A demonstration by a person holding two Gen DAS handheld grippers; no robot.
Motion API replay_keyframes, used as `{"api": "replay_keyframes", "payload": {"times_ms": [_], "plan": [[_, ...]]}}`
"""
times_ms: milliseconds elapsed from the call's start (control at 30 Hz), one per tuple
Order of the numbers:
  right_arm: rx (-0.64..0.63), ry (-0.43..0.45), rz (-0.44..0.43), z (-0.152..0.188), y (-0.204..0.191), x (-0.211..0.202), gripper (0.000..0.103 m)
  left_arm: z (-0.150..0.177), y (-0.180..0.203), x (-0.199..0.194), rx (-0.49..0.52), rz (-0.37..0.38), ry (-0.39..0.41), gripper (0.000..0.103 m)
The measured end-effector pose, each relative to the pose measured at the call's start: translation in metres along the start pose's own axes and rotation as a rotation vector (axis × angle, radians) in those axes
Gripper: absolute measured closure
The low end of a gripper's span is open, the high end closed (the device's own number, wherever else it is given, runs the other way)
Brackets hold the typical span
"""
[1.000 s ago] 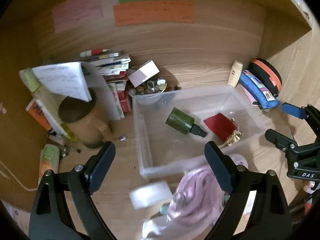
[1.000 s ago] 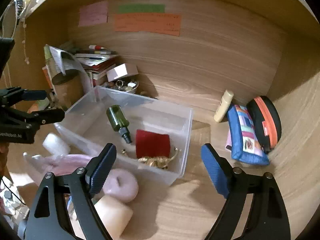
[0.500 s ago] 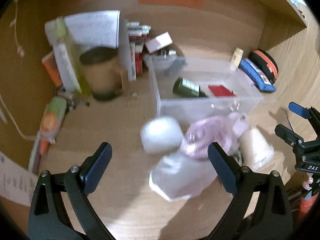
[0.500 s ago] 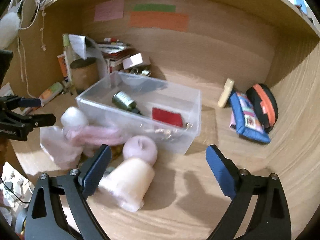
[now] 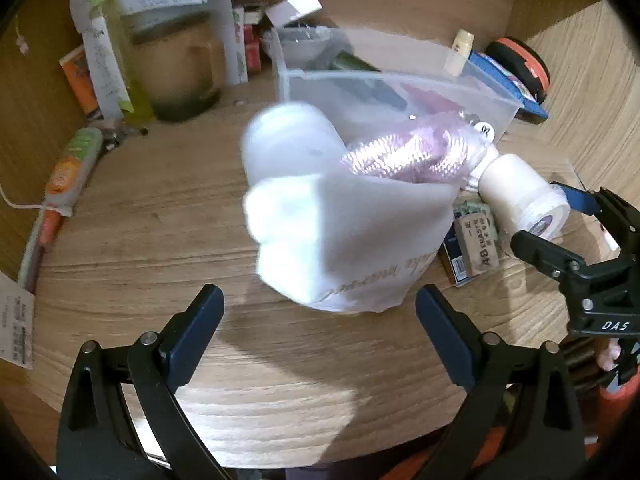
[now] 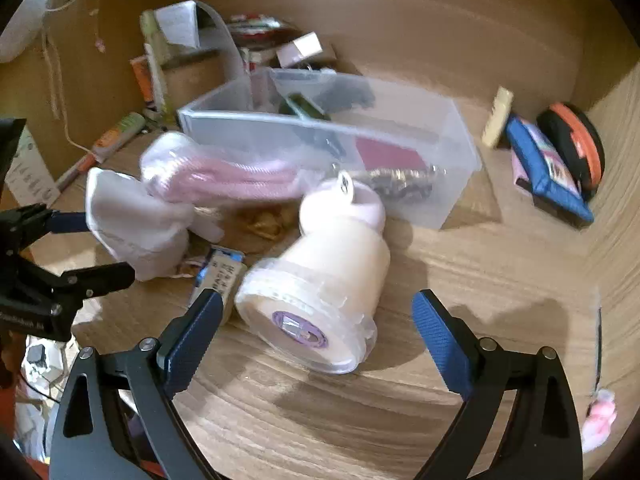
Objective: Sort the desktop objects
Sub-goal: 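Grasp the white cloth bag with the left tool while the right tool grasps the white tape roll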
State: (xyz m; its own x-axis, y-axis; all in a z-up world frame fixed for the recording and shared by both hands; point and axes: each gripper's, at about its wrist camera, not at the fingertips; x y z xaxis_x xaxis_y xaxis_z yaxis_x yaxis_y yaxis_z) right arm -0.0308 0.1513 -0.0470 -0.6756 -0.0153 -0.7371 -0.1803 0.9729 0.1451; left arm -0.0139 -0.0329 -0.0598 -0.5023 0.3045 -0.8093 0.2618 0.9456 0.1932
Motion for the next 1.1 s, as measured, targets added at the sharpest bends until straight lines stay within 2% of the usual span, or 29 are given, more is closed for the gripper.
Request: {"api": "replay_keyframes", "payload": {"times_ms": [333, 467, 500, 633, 833, 1000, 1100], "plan": [[0.058, -0.011, -0.021, -0.001, 0.005, 0.012, 0.008, -0.014, 0.003, 0.015, -0.025, 0.019, 0.017, 0.005], [0.07, 0.001, -0.023, -0.002, 0.005, 0.013, 0.01, -0.015, -0.003, 0.02, -0.067, 0.03, 0.036, 0.006], [0.073, 0.004, -0.028, -0.002, 0.005, 0.013, 0.01, -0.016, -0.004, 0.02, -0.077, 0.03, 0.047, 0.01], [0.072, 0.007, -0.052, 0.0, 0.003, 0.014, 0.027, -0.013, -0.007, 0.019, -0.103, 0.027, 0.081, 0.02], [0.034, 0.045, -0.017, 0.007, -0.005, 0.007, 0.032, -0.007, -0.001, 0.01, -0.091, 0.002, 0.125, 0.035], [0.098, 0.041, -0.058, 0.008, 0.009, 0.003, 0.034, -0.007, -0.002, -0.003, -0.098, 0.011, 0.146, 0.046], [0.128, 0.054, -0.051, 0.006, 0.018, -0.002, 0.035, -0.009, 0.003, -0.012, -0.081, -0.005, 0.168, 0.049]]}}
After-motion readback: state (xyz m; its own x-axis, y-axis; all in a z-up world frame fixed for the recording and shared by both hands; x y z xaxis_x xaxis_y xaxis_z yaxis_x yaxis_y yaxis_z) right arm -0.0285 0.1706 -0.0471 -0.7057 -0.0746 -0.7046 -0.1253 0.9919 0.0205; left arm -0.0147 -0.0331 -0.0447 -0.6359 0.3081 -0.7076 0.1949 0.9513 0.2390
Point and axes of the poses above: each gripper's, at about its wrist camera, not at the fingertips, and x roughly the way its jaws point, y to its right, z to its underside, and after that the axes turned 9 degrees about z, right-handed
